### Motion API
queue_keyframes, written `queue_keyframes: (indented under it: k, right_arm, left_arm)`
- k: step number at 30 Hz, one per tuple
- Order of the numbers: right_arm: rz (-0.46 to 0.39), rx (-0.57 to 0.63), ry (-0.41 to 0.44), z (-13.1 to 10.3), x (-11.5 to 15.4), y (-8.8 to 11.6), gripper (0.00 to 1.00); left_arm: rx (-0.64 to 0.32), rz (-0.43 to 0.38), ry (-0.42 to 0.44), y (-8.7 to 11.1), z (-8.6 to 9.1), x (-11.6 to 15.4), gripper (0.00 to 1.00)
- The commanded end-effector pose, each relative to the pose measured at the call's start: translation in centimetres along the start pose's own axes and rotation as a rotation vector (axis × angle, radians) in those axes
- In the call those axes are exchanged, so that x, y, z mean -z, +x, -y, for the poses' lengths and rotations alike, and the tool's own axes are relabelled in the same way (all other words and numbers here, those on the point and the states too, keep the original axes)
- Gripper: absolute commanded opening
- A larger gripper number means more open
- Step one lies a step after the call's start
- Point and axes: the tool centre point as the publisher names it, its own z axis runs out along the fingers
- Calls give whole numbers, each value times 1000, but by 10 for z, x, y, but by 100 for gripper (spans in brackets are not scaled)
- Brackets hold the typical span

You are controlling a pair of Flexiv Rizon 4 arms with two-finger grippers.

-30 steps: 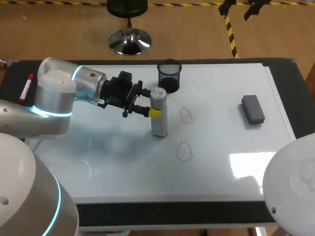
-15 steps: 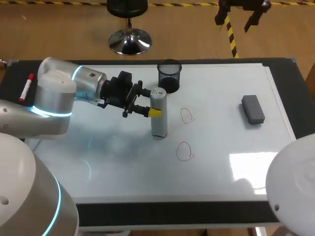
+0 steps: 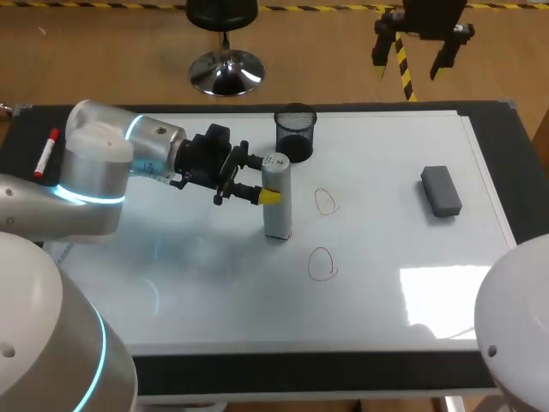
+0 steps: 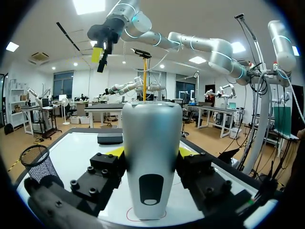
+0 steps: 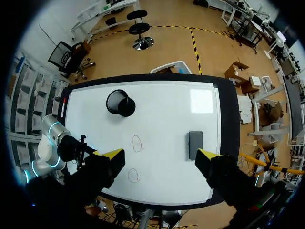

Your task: Pick up the inspection probe, press it on each red-marked spot on the whiteboard one by one, put down the probe, pick up the eraser, and wipe off all the red marks.

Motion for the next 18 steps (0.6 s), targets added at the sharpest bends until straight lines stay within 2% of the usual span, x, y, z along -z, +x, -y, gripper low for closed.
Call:
queue_keyframes:
  k: [1,7,18]
  right_arm:
    - [-4,-18,-10,13,1,-7,100]
    - [6,-37,-5,28,2,-6,100]
    - [30,-116,93,58,9,-16,100]
  left_arm:
    - [-1,-3,2,-2,-8,-1,0]
    - [-1,-3,2,-2,-8,-1,0]
    - [-1,-3,2,-2,-8,-1,0]
